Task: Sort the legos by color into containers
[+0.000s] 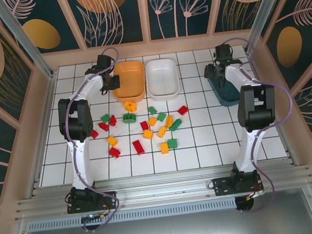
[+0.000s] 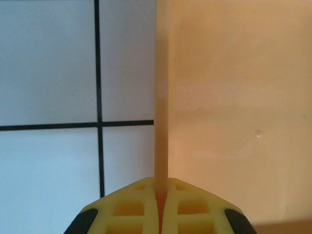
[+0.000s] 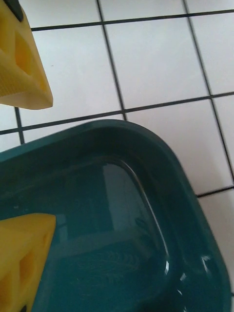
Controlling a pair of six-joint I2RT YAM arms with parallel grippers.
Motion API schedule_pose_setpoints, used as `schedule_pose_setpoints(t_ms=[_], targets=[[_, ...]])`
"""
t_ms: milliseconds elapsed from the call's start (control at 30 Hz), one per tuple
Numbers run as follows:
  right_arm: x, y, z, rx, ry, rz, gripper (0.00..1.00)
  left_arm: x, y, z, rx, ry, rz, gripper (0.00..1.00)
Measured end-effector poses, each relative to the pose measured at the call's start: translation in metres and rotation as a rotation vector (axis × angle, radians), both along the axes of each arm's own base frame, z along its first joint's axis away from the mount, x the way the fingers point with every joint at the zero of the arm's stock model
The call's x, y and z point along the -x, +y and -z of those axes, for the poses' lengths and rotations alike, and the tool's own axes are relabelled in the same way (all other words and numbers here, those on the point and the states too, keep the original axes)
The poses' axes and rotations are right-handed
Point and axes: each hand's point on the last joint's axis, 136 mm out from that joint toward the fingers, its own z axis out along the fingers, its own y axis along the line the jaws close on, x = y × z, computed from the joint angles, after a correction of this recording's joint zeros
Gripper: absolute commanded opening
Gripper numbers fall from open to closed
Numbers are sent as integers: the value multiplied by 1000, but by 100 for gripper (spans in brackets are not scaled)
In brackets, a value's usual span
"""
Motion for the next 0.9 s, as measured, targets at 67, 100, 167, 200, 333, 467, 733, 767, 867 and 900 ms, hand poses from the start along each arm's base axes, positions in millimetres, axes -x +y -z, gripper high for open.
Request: schedule_pose_setpoints(t_ms=[67, 100, 167, 200, 333, 467, 733, 767, 867, 900], targets=[[3, 4, 5, -9, 12, -22, 56, 1, -2, 0, 21, -1, -2, 3], [4, 7, 7, -19, 17, -36, 54, 1, -4, 0, 30, -2, -4, 7], [5, 12, 9, -39, 21, -53, 52, 1, -5, 0, 43, -2, -7, 12], [5, 14, 11, -49, 23, -59, 49, 1, -6, 0, 50, -1, -8, 14], [6, 20, 17, -79, 33, -79, 38, 4, -10, 3, 80, 11, -12, 20], [4, 23, 22, -104, 34, -78, 26, 6, -15, 3, 112, 21, -11, 30], [-3, 31, 24, -158, 17, -63, 12, 13, -17, -17, 145, 1, -13, 54], [-4, 32, 24, -165, 15, -57, 11, 16, -18, -22, 150, -8, -11, 58], [-10, 41, 21, -187, 4, -45, 8, 24, -19, -40, 180, -44, -12, 64], [-12, 47, 20, -196, -2, -46, 8, 27, -19, -49, 190, -62, -15, 65]])
